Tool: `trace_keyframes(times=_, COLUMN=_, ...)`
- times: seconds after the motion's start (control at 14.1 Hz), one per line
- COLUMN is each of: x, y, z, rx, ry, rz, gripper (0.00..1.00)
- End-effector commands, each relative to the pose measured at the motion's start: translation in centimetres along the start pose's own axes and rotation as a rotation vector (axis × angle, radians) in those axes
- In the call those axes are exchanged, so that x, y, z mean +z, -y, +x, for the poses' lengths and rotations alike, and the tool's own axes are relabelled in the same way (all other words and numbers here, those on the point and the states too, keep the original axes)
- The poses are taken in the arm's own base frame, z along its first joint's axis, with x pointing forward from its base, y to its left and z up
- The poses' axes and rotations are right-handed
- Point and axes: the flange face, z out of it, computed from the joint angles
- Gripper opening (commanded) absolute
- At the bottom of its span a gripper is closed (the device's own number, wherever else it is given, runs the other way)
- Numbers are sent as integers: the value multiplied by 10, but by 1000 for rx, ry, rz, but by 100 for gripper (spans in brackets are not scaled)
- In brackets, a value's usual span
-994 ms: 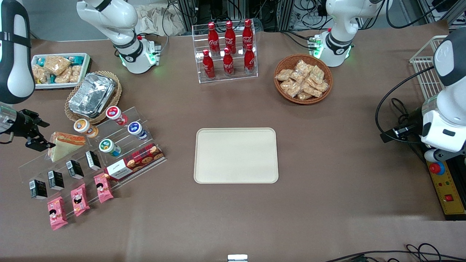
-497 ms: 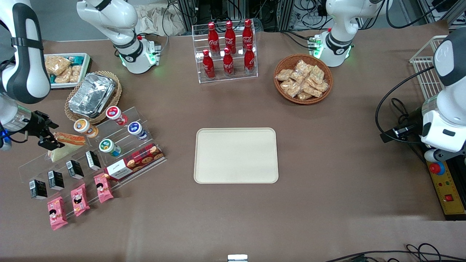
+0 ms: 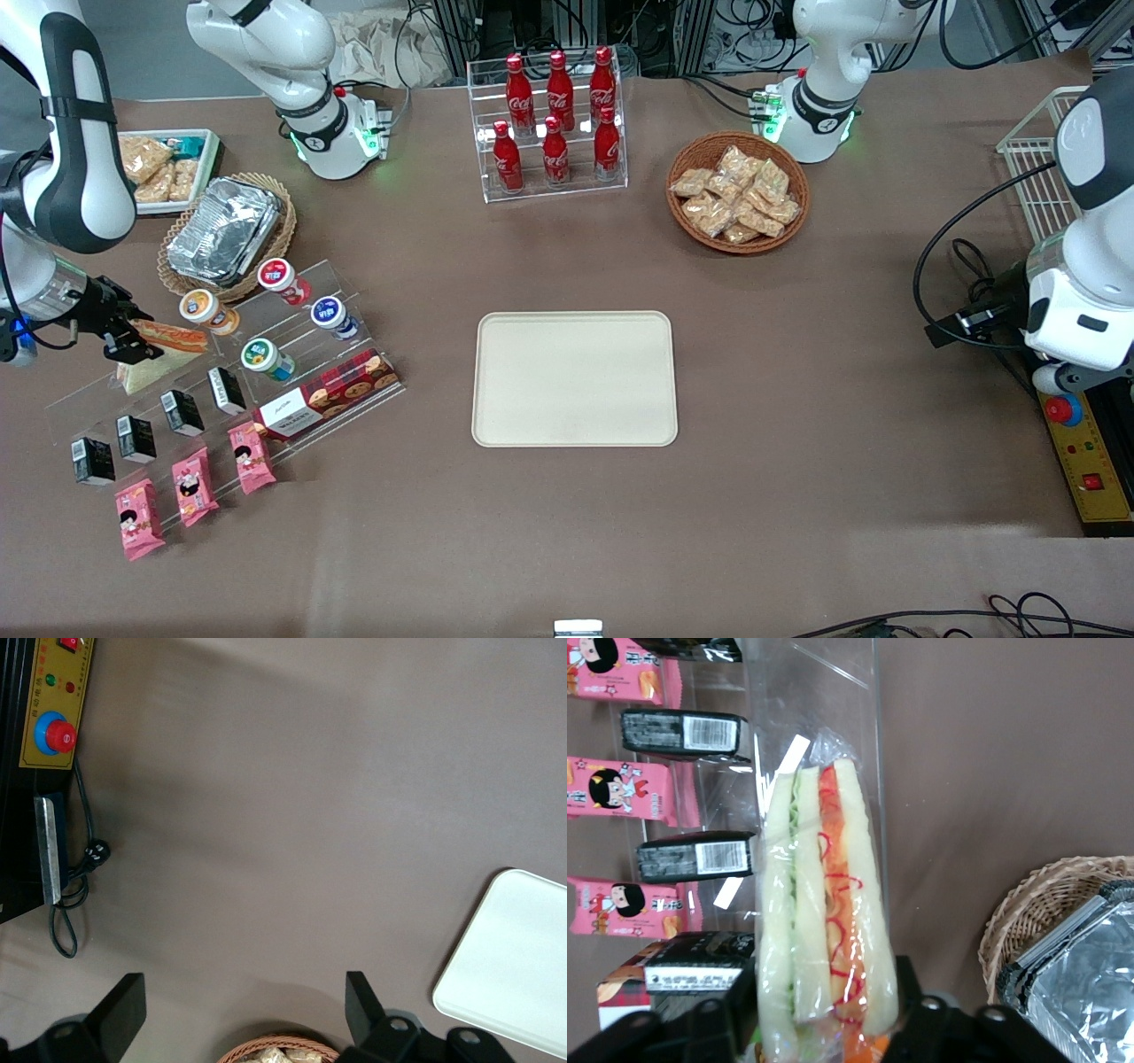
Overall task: Place sandwich on tray
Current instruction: 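Lower the right gripper and close it on the wrapped sandwich, then lift the sandwich up out of the rack with the right gripper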
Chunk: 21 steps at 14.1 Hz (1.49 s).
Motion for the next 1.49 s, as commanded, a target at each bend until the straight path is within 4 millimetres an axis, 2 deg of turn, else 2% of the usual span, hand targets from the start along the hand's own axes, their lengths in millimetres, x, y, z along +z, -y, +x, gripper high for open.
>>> trace_keyframes(times=0.0, x=-4, y=-1, z=1, rx=-21, ry=-5, rz=26, gripper=26)
trace_keyframes(times=0.07, x=-8, y=1, z=0, rx=-31, ry=-8, rz=30, gripper=26)
trace_keyframes(times=0.21, x=-34, y=8, z=5, rx=-86, ry=-35, rz=46, gripper=26)
trace_keyframes(times=0.35, x=-77, y=21, z=12, rx=-159, ry=-78, rz=48, gripper=26)
trace_keyframes(times=0.5, x=-111, y=31, z=16, rx=-244, ry=-93, rz=38, gripper=26)
trace_keyframes(times=0.64, x=-142, y=55, z=-5, rx=-350, ry=-83, rz=38, gripper=27)
trace_keyframes(times=0.85, x=-172, y=85, z=-38, rx=-494, ry=-72, rz=29, gripper=27)
trace_keyframes(times=0.92, x=-177, y=92, z=-50, rx=-539, ry=-58, rz=22, gripper=27)
trace_keyframes(times=1.14, x=-187, y=124, z=-102, rx=-655, ry=-43, rz=1, gripper=27)
trace_keyframes(times=1.28, x=-193, y=140, z=-125, rx=-729, ry=-45, rz=11, gripper=27)
trace_keyframes(times=1.42, x=-196, y=162, z=-170, rx=-815, ry=-51, rz=19, gripper=27)
